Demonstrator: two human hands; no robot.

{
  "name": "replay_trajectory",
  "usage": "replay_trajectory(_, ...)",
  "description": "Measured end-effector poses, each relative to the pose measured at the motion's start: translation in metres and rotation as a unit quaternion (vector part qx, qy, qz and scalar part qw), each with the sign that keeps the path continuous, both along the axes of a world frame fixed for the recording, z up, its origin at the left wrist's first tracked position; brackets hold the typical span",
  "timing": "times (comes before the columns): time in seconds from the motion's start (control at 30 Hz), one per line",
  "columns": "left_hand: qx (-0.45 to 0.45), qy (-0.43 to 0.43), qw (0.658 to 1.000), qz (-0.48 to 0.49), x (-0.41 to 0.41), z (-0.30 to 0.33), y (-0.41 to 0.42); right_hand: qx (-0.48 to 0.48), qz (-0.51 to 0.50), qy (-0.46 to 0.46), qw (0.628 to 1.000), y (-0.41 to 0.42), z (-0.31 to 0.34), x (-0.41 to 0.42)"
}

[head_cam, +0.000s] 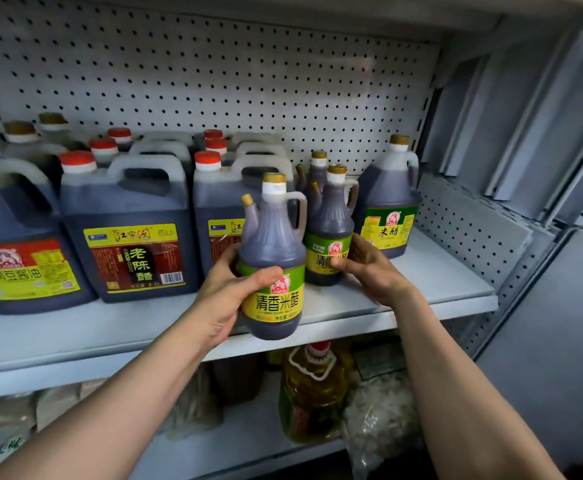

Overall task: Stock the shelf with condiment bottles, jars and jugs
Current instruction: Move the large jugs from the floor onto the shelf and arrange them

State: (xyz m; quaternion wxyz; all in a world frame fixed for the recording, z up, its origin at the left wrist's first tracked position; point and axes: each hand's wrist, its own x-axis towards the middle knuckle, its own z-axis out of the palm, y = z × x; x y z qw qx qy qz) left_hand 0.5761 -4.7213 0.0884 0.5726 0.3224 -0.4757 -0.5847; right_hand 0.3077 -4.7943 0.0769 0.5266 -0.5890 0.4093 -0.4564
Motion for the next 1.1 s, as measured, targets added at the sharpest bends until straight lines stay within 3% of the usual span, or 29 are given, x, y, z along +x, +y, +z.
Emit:
replay_trajectory(0.2,0.018,-0.012,0.999,-0.041,-0.054,-0.007,-0.01,-0.049,-0.059,0.003,0.997,0.031,0.008,-0.028)
replay_trajectory(0.47,0.0,-0.013,0.999,-0.033,-0.103,-0.011,-0.008,-0.025,0.032,0.026,0.999,0.058,0.007,-0.042)
replay_trajectory(0.63,-0.017,-0.048,0.999,-0.019,-0.108,-0.007,-0.005,-0.019,0.053,0.059,0.997,0.057,0.003,-0.037)
replay_trajectory(0.8,-0.019,-0.147,0.988,0.035,-0.104,0.0,-0.009,-0.026,0.043,0.082,0.995,0.054,0.004,-0.035)
replay_trajectory(1.1,-0.054,-0.203,0.977,0.041,-0.098,0.003,-0.021,-0.04,0.005,0.088,0.995,0.051,0.006,-0.029)
